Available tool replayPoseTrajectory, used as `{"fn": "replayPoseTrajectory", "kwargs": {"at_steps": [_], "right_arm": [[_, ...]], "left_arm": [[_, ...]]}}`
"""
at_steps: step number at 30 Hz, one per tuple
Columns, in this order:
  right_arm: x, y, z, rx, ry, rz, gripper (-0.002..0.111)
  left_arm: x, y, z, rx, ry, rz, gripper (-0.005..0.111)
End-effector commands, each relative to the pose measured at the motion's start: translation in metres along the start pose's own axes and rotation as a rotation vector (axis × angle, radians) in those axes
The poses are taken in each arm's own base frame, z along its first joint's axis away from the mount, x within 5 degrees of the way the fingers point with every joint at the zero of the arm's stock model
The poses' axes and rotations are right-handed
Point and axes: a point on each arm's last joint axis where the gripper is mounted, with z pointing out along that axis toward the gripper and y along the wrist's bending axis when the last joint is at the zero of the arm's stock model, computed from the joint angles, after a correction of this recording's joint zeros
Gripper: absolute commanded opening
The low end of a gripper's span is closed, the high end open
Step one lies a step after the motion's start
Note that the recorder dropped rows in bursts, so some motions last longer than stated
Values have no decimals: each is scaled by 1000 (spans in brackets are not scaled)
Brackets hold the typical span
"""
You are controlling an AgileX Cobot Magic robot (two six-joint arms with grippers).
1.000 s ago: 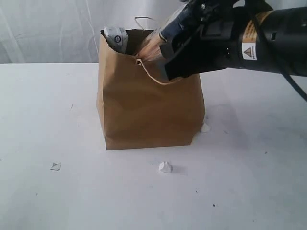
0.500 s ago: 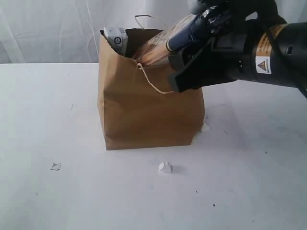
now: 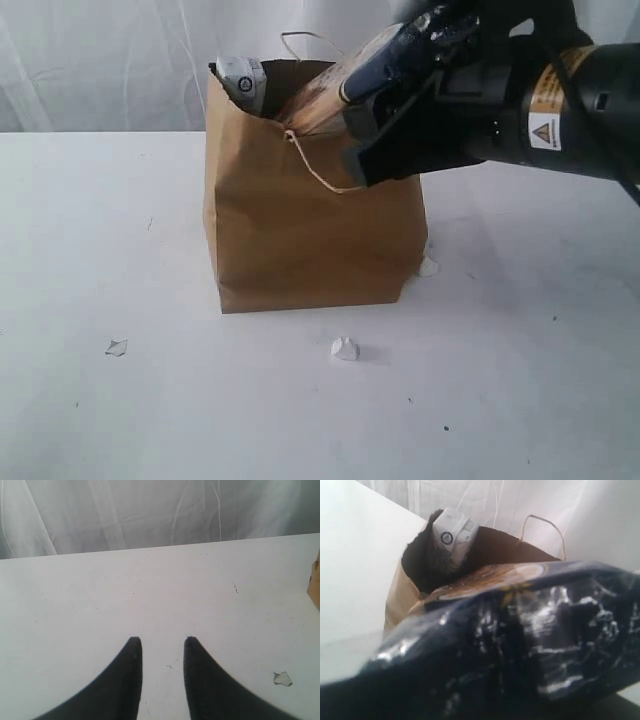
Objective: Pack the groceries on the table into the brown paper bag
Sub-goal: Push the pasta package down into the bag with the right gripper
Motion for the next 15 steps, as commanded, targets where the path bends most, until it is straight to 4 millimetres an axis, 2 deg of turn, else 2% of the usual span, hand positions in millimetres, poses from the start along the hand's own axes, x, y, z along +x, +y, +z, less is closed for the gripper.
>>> {"fn": "replayPoseTrajectory", "kwargs": {"at_steps": [1,13,15], "right_arm": [[-5,5,4,-46,-71,2,60],[-1,5,10,-43,-40,11,60],[0,5,10,-44,-38,26,63]], "left_arm": [[1,0,0,-2,-2,-10,35],[1,0,0,-2,-2,-10,35],[1,0,0,-2,-2,-10,35]]}}
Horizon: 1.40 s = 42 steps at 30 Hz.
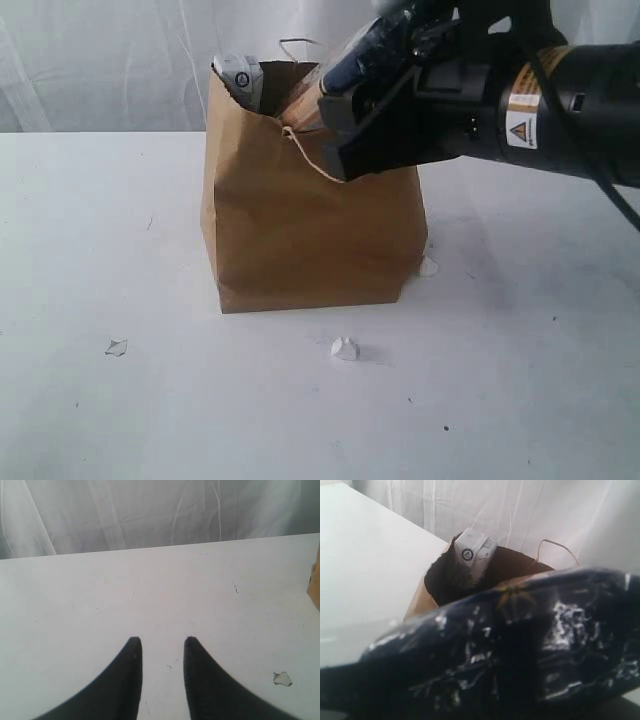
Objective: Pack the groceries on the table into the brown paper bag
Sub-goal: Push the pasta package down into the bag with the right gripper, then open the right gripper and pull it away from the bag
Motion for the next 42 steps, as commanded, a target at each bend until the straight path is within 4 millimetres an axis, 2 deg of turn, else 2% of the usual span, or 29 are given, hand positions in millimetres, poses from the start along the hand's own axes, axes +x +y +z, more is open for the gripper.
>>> {"fn": "replayPoseTrajectory", "kwargs": {"at_steps": [1,5,13,16,24,36,42], "right_arm": [[1,0,0,-1,6,27,65],[-2,3,3,-28,-37,29,67],[4,3,10,-21,5,51,67],[5,0,5,3,32,51,67],[25,1,-4,5,83,60,67],[27,-3,-19,45,119,58,67],[31,-5,-32,61,124,60,67]], "left_arm": [[1,0,0,-2,-2,-10,35],[1,0,0,-2,-2,-10,35],[1,0,0,-2,-2,-10,35],[1,0,0,-2,-2,-10,35],[1,0,0,-2,-2,-10,35],[1,0,0,-2,-2,-10,35],[1,0,0,-2,-2,-10,35]]}}
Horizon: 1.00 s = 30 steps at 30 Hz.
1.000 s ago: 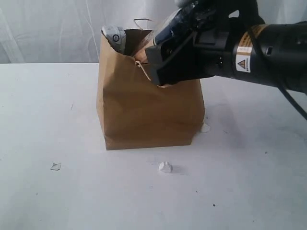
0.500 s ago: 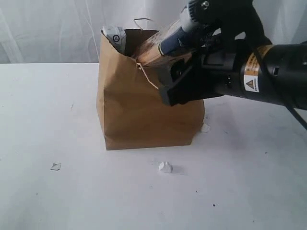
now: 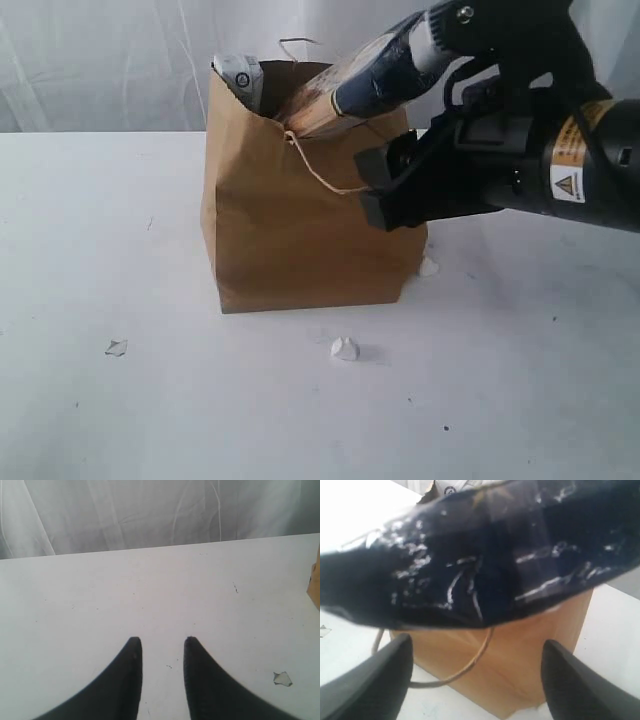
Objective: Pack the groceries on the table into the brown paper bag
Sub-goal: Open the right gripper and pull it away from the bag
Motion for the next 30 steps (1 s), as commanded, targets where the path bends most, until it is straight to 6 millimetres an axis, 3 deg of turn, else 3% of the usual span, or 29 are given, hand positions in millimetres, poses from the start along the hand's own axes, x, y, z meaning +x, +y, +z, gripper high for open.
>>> {"fn": "replayPoseTrajectory", "kwargs": {"at_steps": [1,6,15,22,26,30], "right_arm": [[7,-3,-12,18,14,0,67],[20,-8,-31,54,51,8,67],[16,-16,-66,97,-16,10,67],[30,-30,-93,222,98,18,65],[46,-32,-94,261,201,26,64],[57,-31,-82,263,279,11,64]], "left_arm": [[1,0,0,-2,-2,-10,35],[1,0,0,-2,-2,-10,35],[1,0,0,-2,-2,-12,35],[1,0,0,-2,-2,-12,35],[1,0,0,-2,-2,-12,35],[1,0,0,-2,-2,-12,35]]}}
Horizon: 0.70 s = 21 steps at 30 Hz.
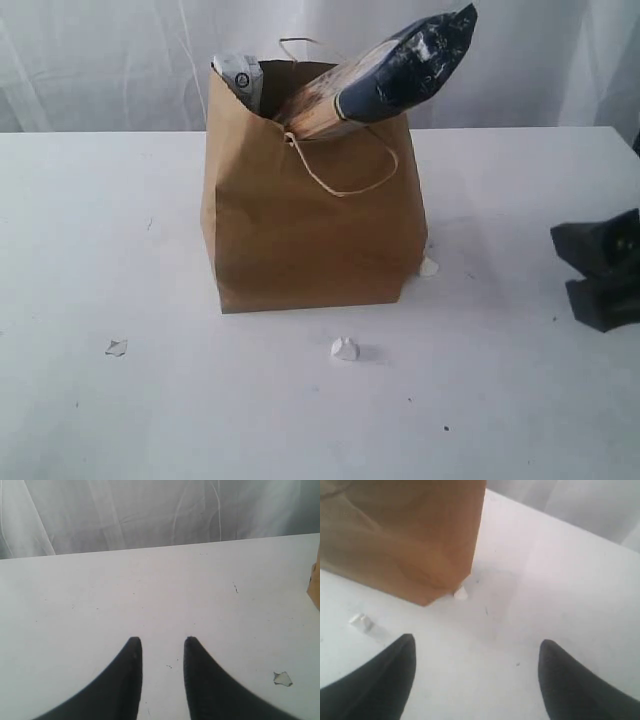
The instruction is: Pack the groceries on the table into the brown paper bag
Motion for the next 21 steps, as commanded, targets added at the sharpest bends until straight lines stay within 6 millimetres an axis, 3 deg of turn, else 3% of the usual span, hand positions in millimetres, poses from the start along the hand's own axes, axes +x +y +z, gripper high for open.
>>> {"fn": "replayPoseTrajectory", "kwargs": {"at_steps": [1,6,12,16,21], "right_arm": [[8,4,14,9,84,-20,64],[10,15,40,-2,171,-109,63],[17,9,52,52,156,-198,63],[24,-6,84,68,173,-110,63],[37,-25,127,56,236,120,63]], "left_arm": [[1,0,0,-2,-2,-12,35],[1,0,0,-2,-2,-12,35],[1,0,0,-2,-2,-12,35],[1,0,0,-2,-2,-10,35],[1,0,0,-2,-2,-12,35]]}}
